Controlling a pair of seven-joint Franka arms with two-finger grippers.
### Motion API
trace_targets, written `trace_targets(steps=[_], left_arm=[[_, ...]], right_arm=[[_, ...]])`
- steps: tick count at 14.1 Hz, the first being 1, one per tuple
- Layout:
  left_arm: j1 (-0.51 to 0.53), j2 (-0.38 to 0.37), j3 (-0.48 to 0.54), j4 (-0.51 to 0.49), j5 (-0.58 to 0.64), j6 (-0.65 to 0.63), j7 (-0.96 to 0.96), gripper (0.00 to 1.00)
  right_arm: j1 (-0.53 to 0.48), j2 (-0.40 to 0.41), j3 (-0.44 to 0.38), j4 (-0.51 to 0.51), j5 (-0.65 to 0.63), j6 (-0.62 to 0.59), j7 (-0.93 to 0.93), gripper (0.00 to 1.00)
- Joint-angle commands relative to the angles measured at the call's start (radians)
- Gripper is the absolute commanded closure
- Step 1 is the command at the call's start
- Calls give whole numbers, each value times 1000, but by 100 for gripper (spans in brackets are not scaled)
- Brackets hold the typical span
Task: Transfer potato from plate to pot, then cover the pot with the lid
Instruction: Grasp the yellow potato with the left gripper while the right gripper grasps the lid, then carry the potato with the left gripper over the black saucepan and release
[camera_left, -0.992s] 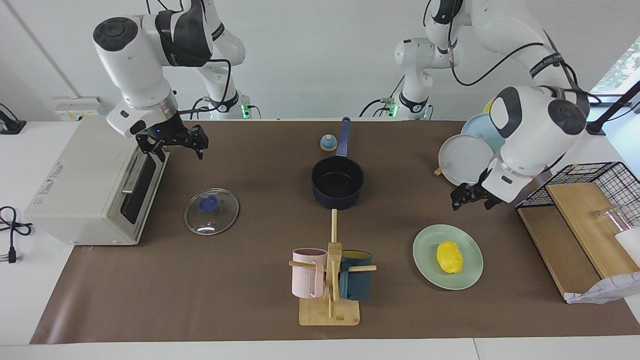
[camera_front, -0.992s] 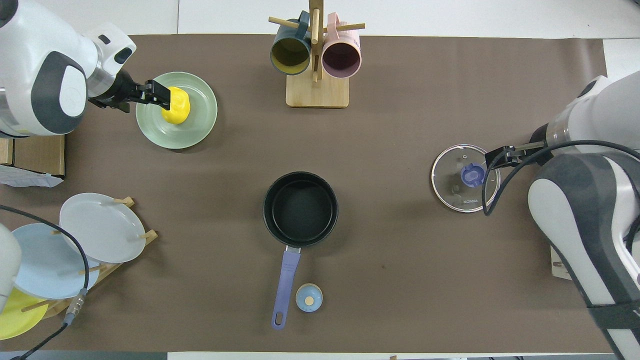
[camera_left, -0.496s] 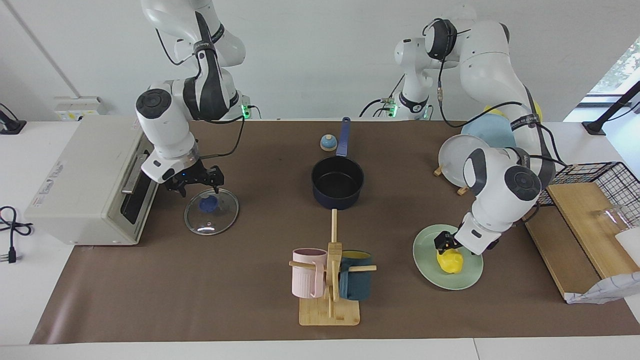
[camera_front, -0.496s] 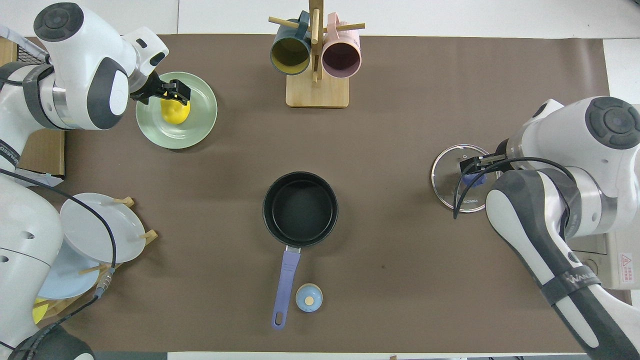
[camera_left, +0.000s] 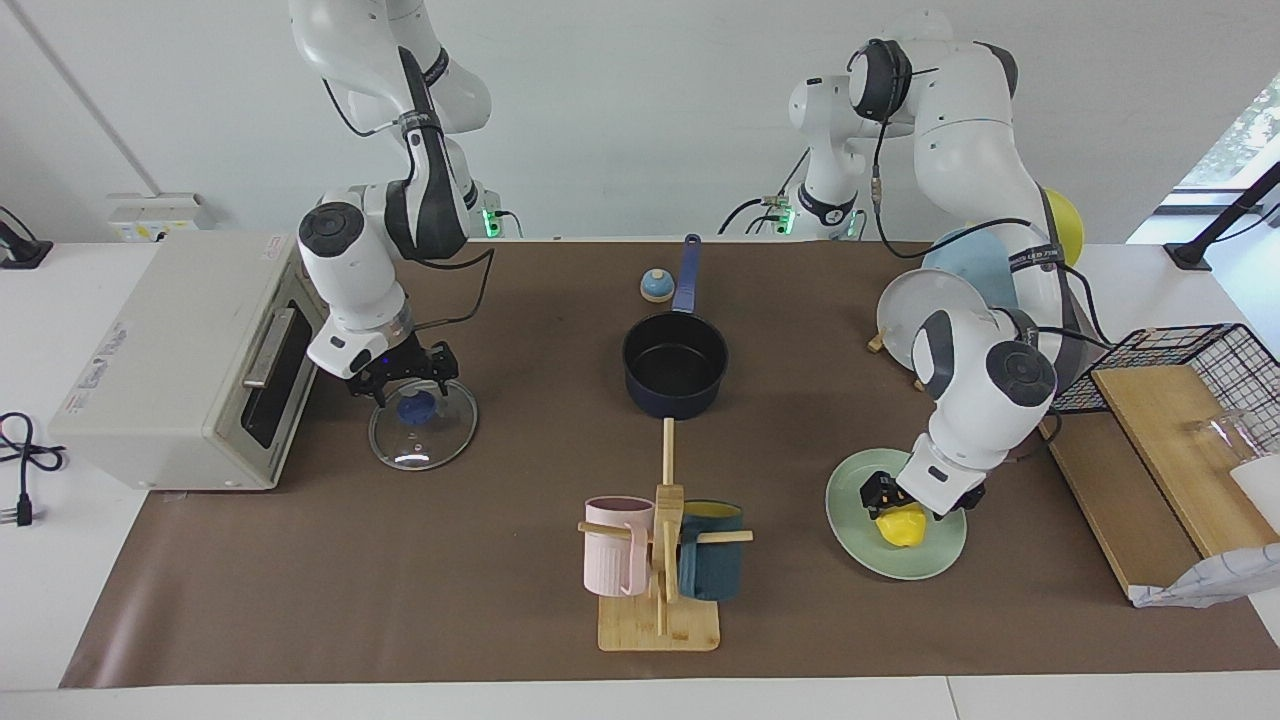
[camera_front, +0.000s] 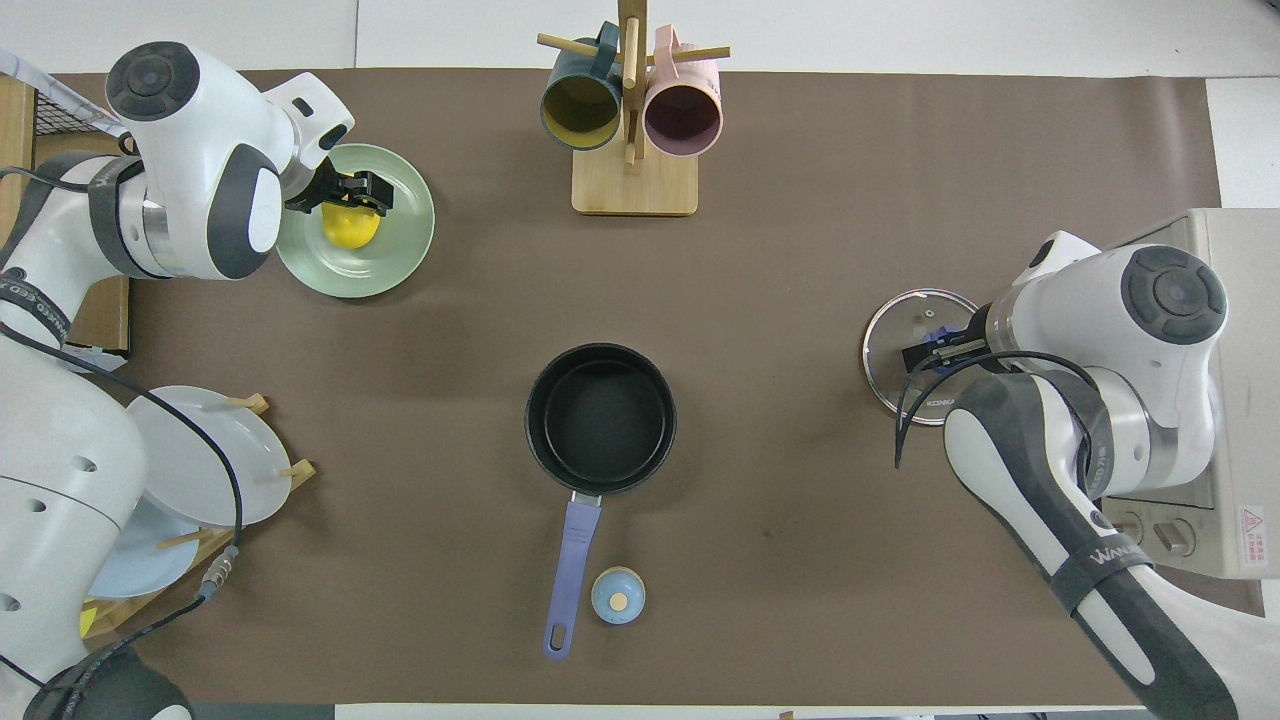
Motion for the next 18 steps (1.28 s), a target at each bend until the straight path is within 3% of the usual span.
trace_targets(steps=[1, 2, 3, 5, 7, 9, 13, 16, 18], left_arm=[[-8, -10, 8, -26, 17, 42, 7, 2], [-8, -12, 8, -37, 17, 52, 7, 9], [-8, -15, 9, -49, 17, 63, 7, 22], [-8, -16, 9, -51, 17, 68, 6, 63], [-8, -18, 9, -34, 16, 45, 4, 97], [-8, -36, 6, 25, 2, -71, -6, 100], [-46, -290, 2, -29, -81, -275, -173, 100], [-146, -459, 2, -130, -120, -368, -334, 100], [-259, -540, 2, -245, -128, -345, -464, 100]], right_arm=[[-21, 26, 5, -11, 6, 51, -72, 0], [-18, 29, 5, -12, 6, 56, -70, 0], [-16, 33, 5, -12, 6, 56, -68, 0], [-15, 33, 5, -12, 6, 56, -67, 3], [-15, 39, 5, -12, 6, 59, -67, 4], [-15, 71, 5, -9, 6, 82, -65, 4], [-15, 71, 5, -6, 6, 74, -62, 5], [-16, 71, 5, -5, 4, 71, -62, 29], [-15, 71, 5, -2, 4, 62, -62, 43]])
